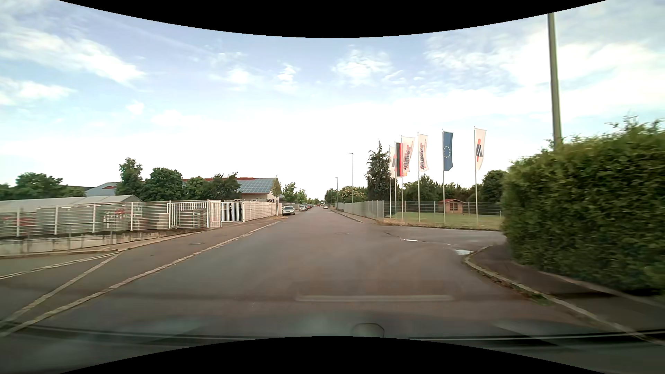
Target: Follow the waypoints while adhering to traffic rules and regulations
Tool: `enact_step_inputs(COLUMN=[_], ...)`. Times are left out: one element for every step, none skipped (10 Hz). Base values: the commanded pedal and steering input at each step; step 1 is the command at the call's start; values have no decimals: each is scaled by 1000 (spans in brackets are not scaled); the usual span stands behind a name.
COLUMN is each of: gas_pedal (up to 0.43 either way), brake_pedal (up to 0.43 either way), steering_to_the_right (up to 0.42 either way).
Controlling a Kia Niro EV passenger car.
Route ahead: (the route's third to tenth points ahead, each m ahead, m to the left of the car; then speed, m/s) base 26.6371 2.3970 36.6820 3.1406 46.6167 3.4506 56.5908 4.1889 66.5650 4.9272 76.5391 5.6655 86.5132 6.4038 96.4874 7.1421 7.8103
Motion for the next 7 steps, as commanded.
enact_step_inputs(gas_pedal=[0, 0, 0, 0, 0, 0, 0], brake_pedal=[110, 116, 116, 116, 116, 122, 122], steering_to_the_right=[5, 5, 4, 4, 3, 2, 2])
